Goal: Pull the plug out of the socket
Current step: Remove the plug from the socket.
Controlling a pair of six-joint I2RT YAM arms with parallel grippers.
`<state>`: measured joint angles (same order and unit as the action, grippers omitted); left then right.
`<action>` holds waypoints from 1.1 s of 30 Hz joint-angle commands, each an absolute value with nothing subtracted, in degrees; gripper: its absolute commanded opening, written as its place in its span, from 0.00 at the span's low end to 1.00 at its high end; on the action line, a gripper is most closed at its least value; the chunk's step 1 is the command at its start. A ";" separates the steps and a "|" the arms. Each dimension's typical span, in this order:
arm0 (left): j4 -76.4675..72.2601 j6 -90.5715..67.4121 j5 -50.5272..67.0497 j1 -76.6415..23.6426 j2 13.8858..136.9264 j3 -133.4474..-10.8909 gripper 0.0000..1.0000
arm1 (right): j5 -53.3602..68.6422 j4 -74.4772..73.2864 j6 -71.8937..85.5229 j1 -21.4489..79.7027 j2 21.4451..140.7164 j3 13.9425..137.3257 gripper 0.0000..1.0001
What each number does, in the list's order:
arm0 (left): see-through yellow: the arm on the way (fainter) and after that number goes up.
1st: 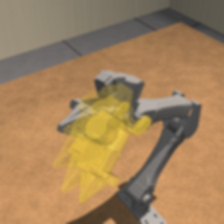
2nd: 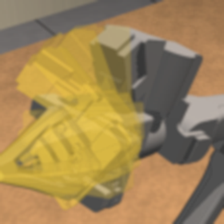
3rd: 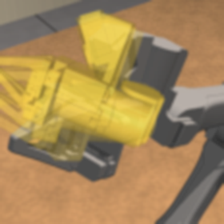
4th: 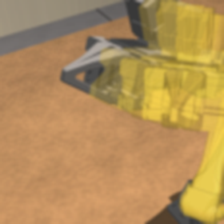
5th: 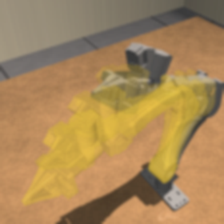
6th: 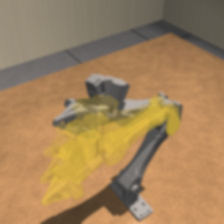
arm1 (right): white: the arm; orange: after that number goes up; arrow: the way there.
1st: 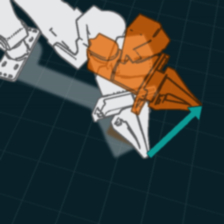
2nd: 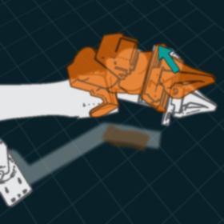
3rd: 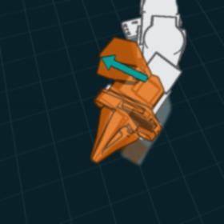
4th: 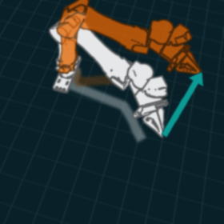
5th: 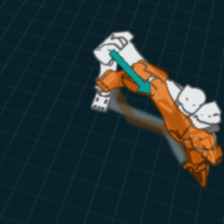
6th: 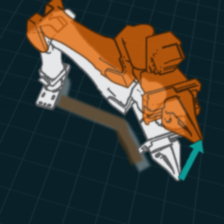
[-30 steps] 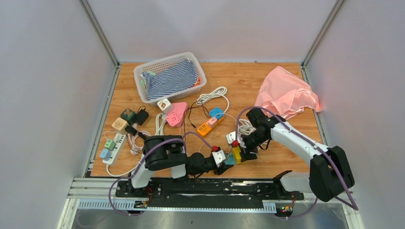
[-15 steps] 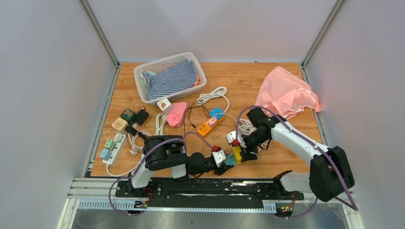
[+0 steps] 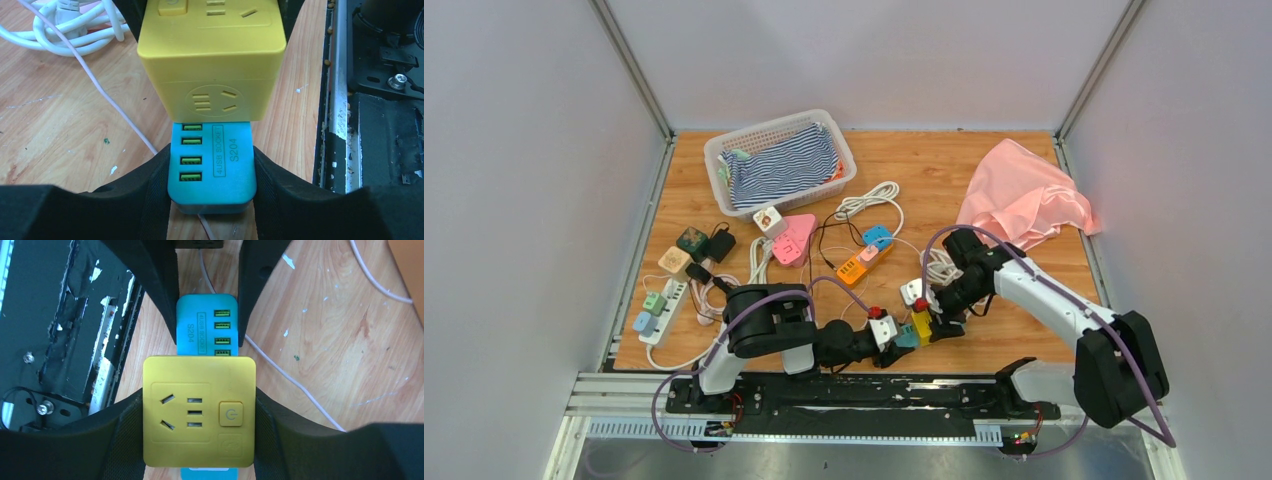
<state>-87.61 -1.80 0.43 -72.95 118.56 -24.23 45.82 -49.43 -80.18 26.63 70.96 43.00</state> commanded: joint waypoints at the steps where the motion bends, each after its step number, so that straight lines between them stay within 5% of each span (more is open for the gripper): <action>1: -87.81 -1.62 1.53 -73.20 120.77 -24.87 0.00 | 48.14 -46.56 -68.93 25.75 72.60 46.72 0.00; 10: -87.80 -1.49 1.67 -73.15 120.76 -24.96 0.00 | 57.57 -57.19 -85.40 27.68 73.10 45.05 0.00; 19: -87.81 -1.41 1.79 -73.14 120.85 -25.05 0.00 | 48.48 -46.41 -61.99 27.80 77.56 49.94 0.00; 26: -87.84 -1.41 2.02 -73.13 120.86 -25.05 0.00 | 57.70 -55.01 -78.95 27.95 74.27 46.73 0.00; 33: -87.86 -1.49 2.11 -73.18 120.85 -24.96 0.00 | 50.27 -46.70 -65.37 27.78 76.55 48.29 0.00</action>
<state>-87.66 -2.00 1.06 -72.77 118.56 -24.34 47.62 -51.33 -73.21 26.76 75.92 47.18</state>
